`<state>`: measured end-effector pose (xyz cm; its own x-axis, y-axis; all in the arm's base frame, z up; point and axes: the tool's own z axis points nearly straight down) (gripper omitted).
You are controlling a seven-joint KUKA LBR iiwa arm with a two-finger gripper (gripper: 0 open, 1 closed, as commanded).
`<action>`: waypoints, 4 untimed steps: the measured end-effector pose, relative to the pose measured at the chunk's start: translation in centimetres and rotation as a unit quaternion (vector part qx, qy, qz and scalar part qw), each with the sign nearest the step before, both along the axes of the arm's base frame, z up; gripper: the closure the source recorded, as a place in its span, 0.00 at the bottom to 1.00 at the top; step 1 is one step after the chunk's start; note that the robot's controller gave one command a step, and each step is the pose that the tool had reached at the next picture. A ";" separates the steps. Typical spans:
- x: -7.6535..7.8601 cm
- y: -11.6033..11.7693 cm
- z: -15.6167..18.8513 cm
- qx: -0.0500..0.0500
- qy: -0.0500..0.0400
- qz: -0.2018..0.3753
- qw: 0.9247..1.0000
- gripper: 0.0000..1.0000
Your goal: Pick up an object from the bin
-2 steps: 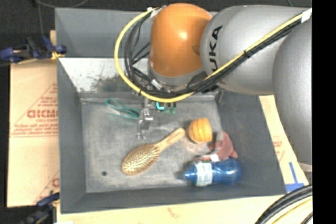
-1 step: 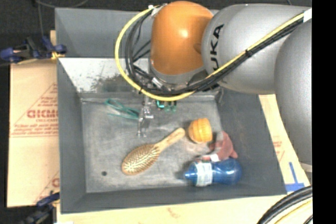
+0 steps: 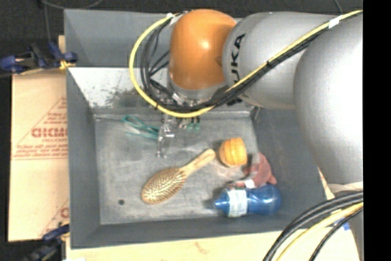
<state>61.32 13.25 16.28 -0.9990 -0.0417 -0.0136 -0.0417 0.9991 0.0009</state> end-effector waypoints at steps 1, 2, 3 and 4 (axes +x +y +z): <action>2.8 1.2 -6.0 0.000 0.001 0.011 1.000 0.00; 3.1 -2.4 -8.8 0.002 0.002 -0.090 0.996 1.00; 3.1 -2.4 -8.8 0.002 0.002 -0.090 0.996 1.00; 3.2 -1.8 0.8 0.000 0.005 -0.069 0.998 1.00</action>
Offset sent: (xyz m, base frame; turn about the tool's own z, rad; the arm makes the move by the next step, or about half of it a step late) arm 0.0274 -0.0240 -0.0928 0.1799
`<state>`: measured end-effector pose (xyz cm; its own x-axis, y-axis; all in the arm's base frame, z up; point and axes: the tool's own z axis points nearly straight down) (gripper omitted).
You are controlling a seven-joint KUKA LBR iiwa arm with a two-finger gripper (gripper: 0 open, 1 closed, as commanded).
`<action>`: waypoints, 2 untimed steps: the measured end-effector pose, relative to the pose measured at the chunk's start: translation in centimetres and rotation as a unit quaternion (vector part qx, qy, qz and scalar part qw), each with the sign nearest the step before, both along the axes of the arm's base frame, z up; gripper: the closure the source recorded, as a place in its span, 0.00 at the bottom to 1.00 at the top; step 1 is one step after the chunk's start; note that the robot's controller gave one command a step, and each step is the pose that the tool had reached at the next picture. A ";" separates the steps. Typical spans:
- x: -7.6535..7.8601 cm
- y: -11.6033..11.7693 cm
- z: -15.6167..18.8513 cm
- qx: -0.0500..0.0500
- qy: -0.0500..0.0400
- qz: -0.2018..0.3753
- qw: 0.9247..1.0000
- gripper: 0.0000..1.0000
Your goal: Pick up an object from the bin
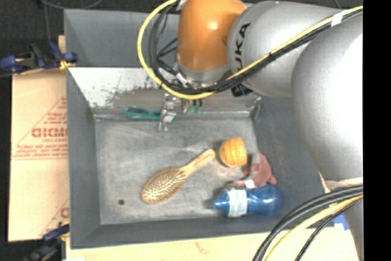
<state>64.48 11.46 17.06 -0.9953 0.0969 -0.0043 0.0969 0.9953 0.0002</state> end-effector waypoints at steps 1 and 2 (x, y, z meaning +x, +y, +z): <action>0.0 0.0 0.0 0.000 0.000 0.000 1.000 1.00; 0.0 0.6 5.4 0.000 0.003 -0.003 1.000 1.00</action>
Offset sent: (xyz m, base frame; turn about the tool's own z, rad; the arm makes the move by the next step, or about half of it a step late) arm 0.0004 0.0109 0.1012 0.0155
